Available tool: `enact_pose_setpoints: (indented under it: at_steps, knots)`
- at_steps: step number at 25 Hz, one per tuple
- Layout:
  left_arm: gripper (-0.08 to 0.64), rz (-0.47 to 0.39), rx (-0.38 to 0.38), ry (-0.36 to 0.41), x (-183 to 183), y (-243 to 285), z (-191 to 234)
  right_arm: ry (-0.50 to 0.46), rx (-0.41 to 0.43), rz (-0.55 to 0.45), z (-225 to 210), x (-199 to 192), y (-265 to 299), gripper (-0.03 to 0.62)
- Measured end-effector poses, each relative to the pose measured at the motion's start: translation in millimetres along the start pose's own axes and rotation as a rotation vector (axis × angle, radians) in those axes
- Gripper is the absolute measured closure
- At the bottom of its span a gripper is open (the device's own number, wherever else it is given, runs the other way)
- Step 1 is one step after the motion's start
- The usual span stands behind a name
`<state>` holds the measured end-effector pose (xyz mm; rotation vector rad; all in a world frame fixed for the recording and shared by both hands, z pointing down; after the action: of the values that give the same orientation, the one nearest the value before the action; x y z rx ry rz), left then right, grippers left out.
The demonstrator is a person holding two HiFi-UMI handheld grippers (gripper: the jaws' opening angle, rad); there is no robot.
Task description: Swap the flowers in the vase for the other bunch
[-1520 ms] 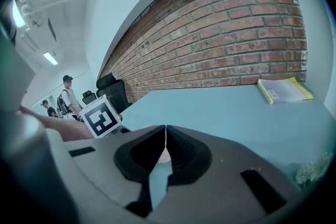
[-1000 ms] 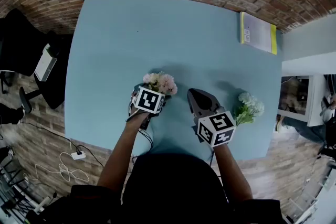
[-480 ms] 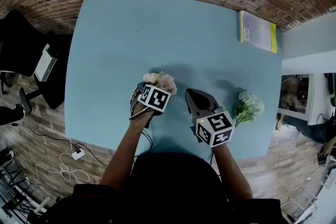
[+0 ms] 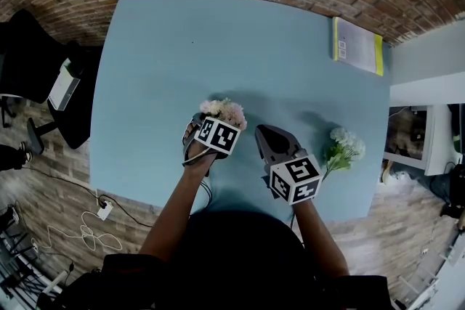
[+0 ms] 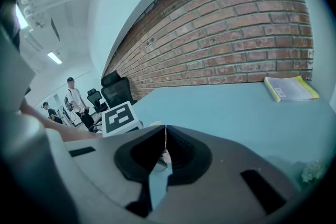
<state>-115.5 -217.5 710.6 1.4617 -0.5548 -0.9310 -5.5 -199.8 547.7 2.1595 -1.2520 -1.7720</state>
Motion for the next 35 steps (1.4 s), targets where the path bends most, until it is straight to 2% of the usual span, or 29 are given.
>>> enact_pose_setpoints:
  at_steps: [8, 15, 23, 35]
  knots:
    - [0.049, 0.013, 0.005, 0.001, 1, 0, 1, 0.012, 0.003, 0.005, 2, -3, 0, 0.577]
    - [0.095, 0.006, 0.009, 0.003, 1, -3, 5, 0.012, 0.004, 0.007, 3, -2, 1, 0.577]
    - [0.219, -0.02, 0.021, 0.001, 1, -8, 13, 0.008, 0.003, 0.009, 4, -3, 1, 0.577]
    - [0.345, -0.04, 0.028, 0.016, 4, -8, 4, 0.011, 0.004, 0.009, 1, -2, 1, 0.577]
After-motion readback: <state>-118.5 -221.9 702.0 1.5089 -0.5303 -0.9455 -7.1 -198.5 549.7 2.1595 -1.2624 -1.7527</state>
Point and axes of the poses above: the fingertips, and each gripper's own axes: y forward along the fingers, z to its left, x out of its top, the point moved 2 cm from there along -y, backward along the fingers
